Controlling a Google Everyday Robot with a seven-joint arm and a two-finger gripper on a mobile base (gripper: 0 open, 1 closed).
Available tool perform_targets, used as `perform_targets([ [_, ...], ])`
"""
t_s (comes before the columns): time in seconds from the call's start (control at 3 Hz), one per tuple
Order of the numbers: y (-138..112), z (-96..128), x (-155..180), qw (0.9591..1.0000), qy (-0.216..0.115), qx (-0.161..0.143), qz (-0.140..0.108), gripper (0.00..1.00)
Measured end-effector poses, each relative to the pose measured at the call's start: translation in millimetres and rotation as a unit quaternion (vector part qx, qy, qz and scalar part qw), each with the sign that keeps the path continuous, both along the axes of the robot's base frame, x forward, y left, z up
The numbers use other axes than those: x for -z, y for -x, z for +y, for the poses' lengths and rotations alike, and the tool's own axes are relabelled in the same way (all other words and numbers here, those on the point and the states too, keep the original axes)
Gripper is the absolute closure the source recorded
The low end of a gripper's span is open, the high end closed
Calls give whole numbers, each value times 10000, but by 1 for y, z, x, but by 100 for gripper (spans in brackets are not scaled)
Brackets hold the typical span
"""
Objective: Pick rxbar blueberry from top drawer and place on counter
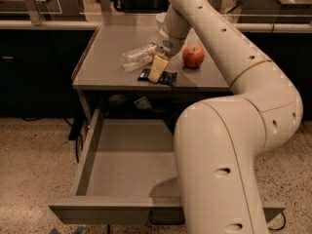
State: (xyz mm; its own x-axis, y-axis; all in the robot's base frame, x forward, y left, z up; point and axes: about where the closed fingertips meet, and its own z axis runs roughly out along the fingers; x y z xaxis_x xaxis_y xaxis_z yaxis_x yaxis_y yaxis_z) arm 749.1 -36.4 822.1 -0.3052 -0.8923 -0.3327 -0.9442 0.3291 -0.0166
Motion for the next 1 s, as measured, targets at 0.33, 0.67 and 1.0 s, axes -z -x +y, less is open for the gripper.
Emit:
perform_targets([
  [0.33, 0, 0, 0, 10000, 0, 0, 0, 19],
  [0.67, 0, 0, 0, 10000, 0, 0, 0, 0],
  [1.0, 0, 0, 0, 10000, 0, 0, 0, 0],
])
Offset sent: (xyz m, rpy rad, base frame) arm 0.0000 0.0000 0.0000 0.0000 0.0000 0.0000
